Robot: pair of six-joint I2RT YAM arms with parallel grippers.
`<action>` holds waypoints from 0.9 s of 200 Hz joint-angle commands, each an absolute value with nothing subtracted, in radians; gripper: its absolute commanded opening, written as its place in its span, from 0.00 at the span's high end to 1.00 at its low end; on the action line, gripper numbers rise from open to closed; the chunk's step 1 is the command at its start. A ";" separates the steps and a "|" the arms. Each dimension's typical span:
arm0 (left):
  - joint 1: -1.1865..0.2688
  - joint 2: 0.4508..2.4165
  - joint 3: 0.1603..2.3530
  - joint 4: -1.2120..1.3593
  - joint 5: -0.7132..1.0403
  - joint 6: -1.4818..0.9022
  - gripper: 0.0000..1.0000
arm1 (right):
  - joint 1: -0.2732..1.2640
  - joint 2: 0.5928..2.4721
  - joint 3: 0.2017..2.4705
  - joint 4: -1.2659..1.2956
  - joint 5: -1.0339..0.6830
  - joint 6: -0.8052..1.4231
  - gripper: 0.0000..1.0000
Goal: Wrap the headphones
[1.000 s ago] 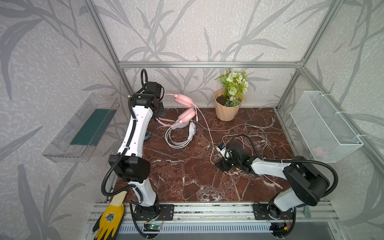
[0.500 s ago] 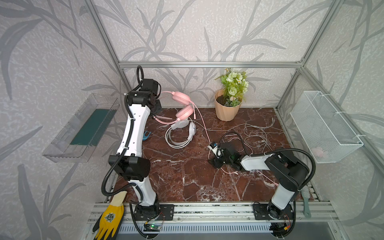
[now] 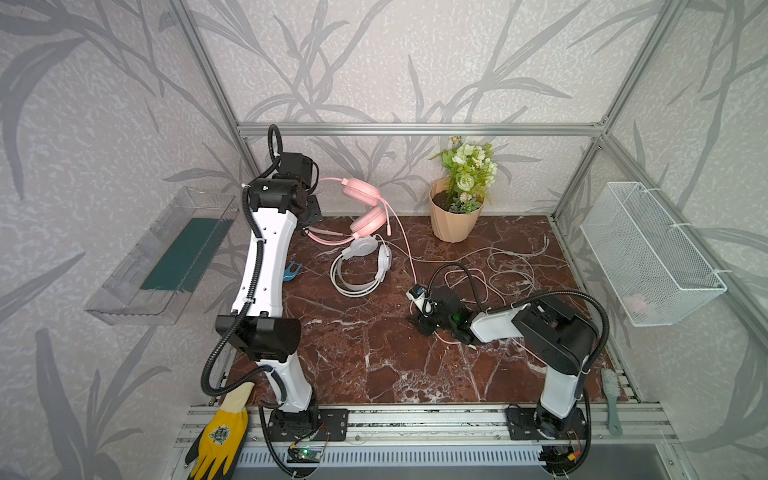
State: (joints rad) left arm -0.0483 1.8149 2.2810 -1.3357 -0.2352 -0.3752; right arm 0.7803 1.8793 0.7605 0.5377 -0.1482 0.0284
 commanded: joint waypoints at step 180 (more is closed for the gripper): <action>-0.050 1.729 2.023 -1.097 -0.104 -0.581 1.00 | 0.896 1.532 0.815 -0.066 -0.330 -0.361 1.00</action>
State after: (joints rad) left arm -0.0391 1.8088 2.0552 -1.2041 -0.1287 -0.4831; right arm 0.8707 1.5906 0.7418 0.1623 -0.2432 -0.2417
